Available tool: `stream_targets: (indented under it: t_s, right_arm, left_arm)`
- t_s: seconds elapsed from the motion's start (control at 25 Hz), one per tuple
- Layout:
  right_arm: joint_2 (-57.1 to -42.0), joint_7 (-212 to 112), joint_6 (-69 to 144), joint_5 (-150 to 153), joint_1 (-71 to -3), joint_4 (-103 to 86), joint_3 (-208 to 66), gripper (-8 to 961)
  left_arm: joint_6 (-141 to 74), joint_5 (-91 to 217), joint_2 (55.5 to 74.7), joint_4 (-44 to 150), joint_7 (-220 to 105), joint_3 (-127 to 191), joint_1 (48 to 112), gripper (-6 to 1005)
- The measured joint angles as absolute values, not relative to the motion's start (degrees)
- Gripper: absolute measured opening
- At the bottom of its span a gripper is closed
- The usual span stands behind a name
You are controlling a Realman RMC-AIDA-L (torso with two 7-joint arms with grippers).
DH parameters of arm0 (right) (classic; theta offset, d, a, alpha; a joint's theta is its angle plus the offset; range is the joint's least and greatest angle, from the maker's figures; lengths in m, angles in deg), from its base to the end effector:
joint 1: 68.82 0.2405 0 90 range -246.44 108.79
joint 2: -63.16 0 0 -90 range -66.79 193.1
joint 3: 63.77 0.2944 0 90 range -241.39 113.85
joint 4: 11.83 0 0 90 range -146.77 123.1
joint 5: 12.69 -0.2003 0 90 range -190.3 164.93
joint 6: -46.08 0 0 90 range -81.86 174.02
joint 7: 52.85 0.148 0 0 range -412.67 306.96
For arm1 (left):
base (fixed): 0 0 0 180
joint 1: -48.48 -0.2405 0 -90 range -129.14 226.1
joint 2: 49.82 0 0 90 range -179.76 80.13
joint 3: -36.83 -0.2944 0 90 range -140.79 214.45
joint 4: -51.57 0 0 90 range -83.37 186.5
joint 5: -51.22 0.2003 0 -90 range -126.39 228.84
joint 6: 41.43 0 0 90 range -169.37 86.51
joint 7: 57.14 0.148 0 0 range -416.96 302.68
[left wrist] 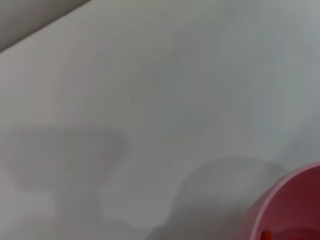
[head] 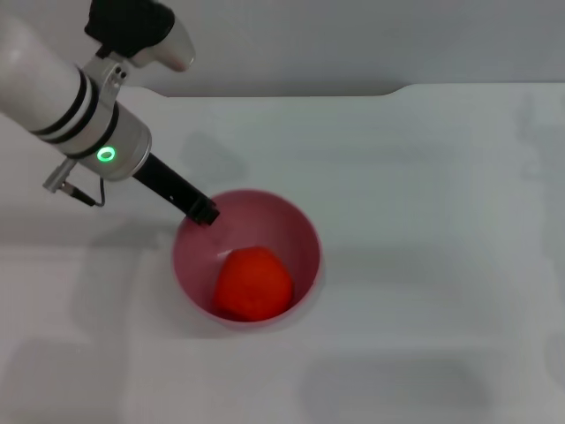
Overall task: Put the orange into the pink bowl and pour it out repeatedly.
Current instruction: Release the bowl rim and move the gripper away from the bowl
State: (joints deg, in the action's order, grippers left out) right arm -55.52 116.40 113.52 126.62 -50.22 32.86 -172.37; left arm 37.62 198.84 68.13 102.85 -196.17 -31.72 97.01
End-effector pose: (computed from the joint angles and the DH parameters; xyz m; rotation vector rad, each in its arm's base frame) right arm 0.2517 0.3692 0.0494 -1.2024 0.2386 0.9844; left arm -0.2088 0.4218 -0.0405 -2.6208 -0.9844 0.4091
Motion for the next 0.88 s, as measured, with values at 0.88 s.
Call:
stream_targets:
  t_s: [0.88]
  right_arm:
    - [-55.53,116.4,113.6,126.6,-50.3,33.0,-172.9,555]
  left_arm:
    - [34.9,198.6,68.31,101.7,-198.7,-36.1,95.8,124]
